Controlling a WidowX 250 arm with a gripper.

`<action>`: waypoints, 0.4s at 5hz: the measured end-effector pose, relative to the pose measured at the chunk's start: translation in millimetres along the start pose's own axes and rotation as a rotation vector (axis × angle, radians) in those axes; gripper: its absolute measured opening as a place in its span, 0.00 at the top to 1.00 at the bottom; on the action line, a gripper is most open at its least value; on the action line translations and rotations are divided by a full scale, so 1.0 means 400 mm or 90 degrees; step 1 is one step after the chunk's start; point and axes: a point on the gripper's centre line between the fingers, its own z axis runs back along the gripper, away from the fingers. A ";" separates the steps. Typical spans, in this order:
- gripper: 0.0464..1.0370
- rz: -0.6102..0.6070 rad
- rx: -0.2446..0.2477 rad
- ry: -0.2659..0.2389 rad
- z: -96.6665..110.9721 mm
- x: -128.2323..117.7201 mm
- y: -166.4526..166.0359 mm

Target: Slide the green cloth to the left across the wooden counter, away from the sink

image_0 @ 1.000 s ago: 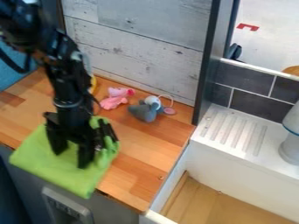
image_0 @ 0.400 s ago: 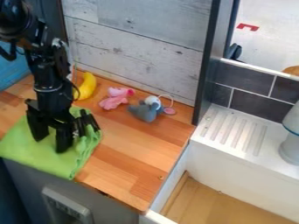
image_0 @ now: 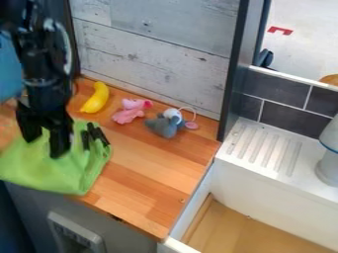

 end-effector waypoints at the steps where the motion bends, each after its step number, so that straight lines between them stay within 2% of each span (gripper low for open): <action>1: 0.04 0.000 -0.015 -0.042 0.064 -0.013 -0.028; 2: 0.04 -0.029 -0.047 -0.086 0.135 -0.008 -0.079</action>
